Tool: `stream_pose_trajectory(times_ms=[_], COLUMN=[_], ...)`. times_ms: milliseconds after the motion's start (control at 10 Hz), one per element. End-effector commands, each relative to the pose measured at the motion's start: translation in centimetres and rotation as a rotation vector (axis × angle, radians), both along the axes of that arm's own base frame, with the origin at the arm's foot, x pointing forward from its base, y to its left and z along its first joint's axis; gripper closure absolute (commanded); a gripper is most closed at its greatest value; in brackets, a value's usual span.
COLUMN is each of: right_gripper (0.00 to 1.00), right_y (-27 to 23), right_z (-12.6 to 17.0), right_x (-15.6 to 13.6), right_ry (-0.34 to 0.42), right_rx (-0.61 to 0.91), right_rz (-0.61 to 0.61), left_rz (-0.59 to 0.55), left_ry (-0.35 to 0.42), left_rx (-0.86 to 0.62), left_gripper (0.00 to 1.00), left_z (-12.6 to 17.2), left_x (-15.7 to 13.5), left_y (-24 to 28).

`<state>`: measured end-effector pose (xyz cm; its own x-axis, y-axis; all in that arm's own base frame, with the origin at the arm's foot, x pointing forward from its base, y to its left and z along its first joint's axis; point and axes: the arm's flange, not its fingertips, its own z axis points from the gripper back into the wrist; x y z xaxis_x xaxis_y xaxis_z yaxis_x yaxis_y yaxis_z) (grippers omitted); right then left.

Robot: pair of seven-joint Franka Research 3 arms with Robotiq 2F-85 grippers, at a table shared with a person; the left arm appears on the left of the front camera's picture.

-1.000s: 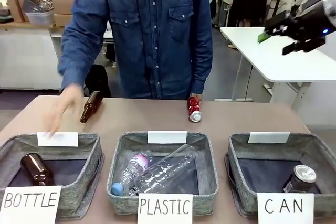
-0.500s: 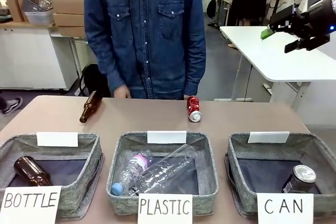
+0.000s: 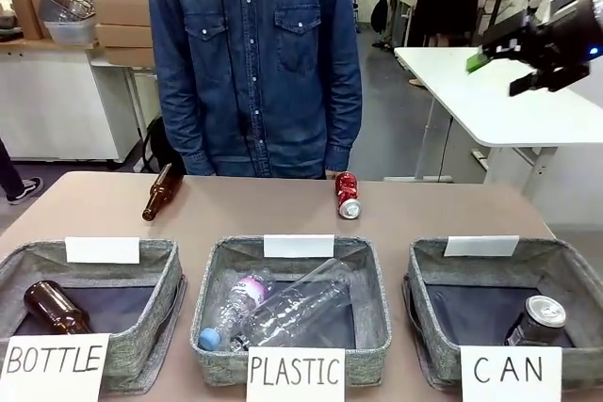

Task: Sort the can waste into the basket.
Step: Pick up the can waste from the table and place it in the right Fabric basket.

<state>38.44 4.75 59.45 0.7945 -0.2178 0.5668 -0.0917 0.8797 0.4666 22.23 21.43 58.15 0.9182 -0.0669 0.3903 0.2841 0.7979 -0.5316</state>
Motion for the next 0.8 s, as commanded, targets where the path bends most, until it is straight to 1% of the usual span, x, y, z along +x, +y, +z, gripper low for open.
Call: stream_pose_trajectory(times_ms=[0,100,200,300,400,500,600,700], right_gripper=[0.0,0.0,0.0,0.0,0.0,0.0,0.0,0.0], right_y=[6.4,9.7,13.2,16.1,18.2,18.9,16.7,18.8], right_z=[-4.0,-7.3,-10.9,-14.2,-17.3,-18.4,-14.7,-20.7], right_x=[5.9,9.3,11.8,13.1,13.9,13.9,12.2,13.0], right_ry=[0.136,0.202,0.243,0.284,0.307,0.317,0.218,0.327], right_rx=[-0.051,-0.125,-0.186,-0.216,-0.257,-0.239,-0.161,-0.217], right_rz=[0.186,0.185,0.202,0.205,0.192,0.182,0.157,0.238], left_rz=[0.008,0.008,0.008,0.008,0.008,0.008,0.008,0.008], left_ry=[0.009,0.009,0.009,0.009,0.009,0.009,0.009,0.009], left_rx=[-0.003,-0.003,-0.003,-0.003,-0.003,-0.003,-0.003,-0.003], left_gripper=[0.0,0.0,0.0,0.0,0.0,0.0,0.0,0.0], left_z=[0.1,0.1,0.1,0.1,0.1,0.1,0.1,0.1], left_x=[-0.2,-0.2,-0.2,-0.2,-0.2,-0.2,-0.2,-0.2], left_y=[-0.1,-0.1,-0.1,-0.1,-0.1,-0.1,-0.1,-0.1])
